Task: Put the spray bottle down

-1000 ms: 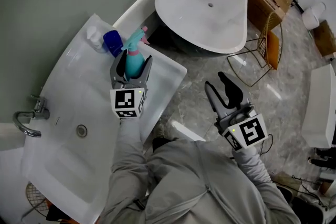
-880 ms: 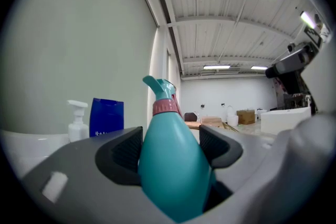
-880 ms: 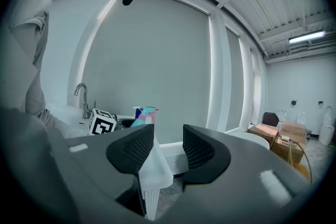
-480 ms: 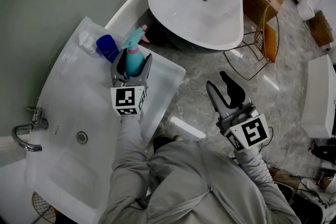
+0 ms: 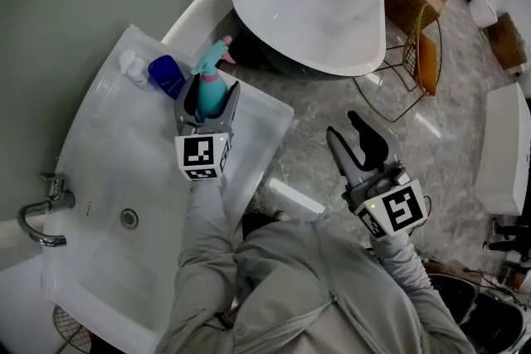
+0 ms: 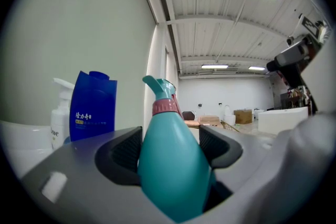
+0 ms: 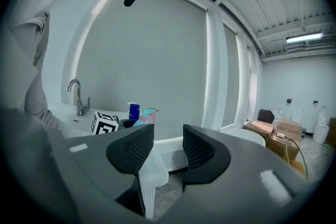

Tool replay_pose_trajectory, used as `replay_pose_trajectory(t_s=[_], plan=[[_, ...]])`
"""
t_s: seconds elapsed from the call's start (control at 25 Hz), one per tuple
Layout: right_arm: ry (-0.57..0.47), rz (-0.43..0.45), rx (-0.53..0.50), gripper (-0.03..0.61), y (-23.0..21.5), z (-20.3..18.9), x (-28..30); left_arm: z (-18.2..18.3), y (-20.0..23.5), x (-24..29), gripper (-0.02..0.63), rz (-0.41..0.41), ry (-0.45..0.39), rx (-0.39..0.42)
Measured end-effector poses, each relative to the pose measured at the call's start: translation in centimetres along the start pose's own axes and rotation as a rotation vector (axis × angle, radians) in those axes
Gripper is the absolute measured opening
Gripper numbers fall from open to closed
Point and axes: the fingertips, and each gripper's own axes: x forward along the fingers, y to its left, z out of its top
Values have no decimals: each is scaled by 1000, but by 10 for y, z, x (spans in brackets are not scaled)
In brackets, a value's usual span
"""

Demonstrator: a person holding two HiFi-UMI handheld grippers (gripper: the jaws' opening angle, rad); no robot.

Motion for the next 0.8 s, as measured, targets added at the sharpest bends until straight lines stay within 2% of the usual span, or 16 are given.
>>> replay_pose_trajectory(t_s=[0.8], plan=[[-26, 57, 16, 161, 6, 0, -3, -1, -15, -22, 385, 10, 48, 62]])
